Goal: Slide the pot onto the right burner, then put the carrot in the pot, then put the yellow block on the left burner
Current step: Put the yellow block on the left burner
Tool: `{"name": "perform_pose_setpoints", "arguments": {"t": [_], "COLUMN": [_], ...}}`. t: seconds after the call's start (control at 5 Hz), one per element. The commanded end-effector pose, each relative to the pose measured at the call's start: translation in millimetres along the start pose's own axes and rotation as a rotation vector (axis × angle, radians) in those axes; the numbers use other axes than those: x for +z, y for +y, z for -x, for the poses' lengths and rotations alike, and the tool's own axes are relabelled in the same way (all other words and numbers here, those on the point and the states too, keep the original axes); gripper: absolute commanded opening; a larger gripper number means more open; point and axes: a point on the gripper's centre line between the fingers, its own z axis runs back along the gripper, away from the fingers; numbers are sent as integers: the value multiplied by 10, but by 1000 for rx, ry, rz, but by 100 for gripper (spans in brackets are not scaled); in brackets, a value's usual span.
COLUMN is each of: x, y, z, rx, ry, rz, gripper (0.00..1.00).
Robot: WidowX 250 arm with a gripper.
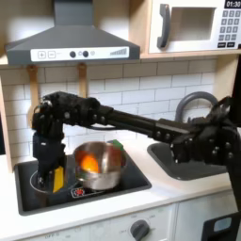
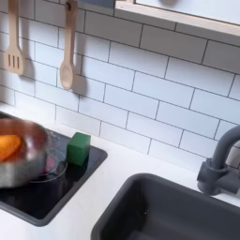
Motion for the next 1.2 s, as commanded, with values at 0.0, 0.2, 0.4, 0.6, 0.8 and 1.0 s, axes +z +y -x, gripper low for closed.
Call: {"name": "perform_pose_setpoints", "arguments": {"t": [0.0, 0.2, 0.4, 0.6, 0.8, 1.0], "x": [12, 1, -21, -62, -101, -115], "y": [-37, 24, 66, 102, 89, 134], "z": [20, -40, -106, -147, -134, -137], "rx": [-6, 19, 27, 43, 41, 44], "ry": [-6, -11, -8, -4, 5, 2], "rz": [-1, -7, -31, -37, -35, -44], "gripper": [0, 0, 0, 0, 0, 0]}}
